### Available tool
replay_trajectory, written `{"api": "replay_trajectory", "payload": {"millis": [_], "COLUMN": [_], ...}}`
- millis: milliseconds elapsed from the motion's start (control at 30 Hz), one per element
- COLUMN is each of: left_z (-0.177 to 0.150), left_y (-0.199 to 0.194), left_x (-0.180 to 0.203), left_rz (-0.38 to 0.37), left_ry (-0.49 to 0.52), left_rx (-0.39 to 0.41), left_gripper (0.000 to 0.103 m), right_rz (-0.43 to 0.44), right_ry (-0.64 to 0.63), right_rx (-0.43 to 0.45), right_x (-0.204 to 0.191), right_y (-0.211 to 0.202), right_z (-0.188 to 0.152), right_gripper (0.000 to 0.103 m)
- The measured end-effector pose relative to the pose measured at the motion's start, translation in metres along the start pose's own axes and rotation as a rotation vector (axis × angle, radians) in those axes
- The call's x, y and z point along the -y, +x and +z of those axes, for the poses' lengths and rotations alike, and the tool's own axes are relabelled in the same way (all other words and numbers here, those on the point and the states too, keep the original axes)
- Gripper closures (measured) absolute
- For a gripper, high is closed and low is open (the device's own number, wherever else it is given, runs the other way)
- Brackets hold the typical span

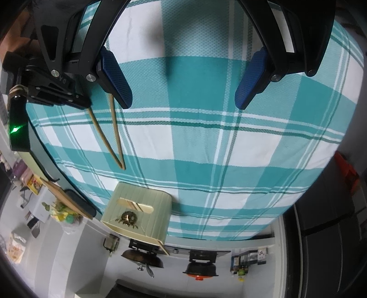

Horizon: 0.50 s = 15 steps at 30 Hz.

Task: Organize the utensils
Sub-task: 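Close the right tool on a chopstick while the left tool hovers open, then close the left tool on a chopstick while the right tool grasps another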

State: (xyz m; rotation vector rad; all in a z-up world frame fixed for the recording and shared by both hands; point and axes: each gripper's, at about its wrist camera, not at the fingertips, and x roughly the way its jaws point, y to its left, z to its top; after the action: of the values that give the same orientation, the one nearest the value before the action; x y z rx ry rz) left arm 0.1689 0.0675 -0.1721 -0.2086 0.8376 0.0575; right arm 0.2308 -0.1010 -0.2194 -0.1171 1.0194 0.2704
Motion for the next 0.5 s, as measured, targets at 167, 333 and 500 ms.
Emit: {"api": "replay_trajectory", "payload": {"millis": [167, 333, 500], "left_z": [-0.001, 0.005, 0.022], "left_y": [0.007, 0.013, 0.038], "left_x": [0.013, 0.029, 0.056], "left_rz": [-0.015, -0.061, -0.144], "left_ry": [0.034, 0.072, 0.158], "left_rx": [-0.022, -0.042, -0.09], "left_gripper": [0.011, 0.011, 0.011], "right_rz": [-0.067, -0.069, -0.043], "right_ry": [0.041, 0.047, 0.043], "right_rx": [-0.007, 0.006, 0.031], "right_x": [0.019, 0.024, 0.025], "right_y": [-0.014, -0.023, -0.025], "right_z": [-0.021, -0.031, -0.032], "right_gripper": [0.097, 0.092, 0.079]}}
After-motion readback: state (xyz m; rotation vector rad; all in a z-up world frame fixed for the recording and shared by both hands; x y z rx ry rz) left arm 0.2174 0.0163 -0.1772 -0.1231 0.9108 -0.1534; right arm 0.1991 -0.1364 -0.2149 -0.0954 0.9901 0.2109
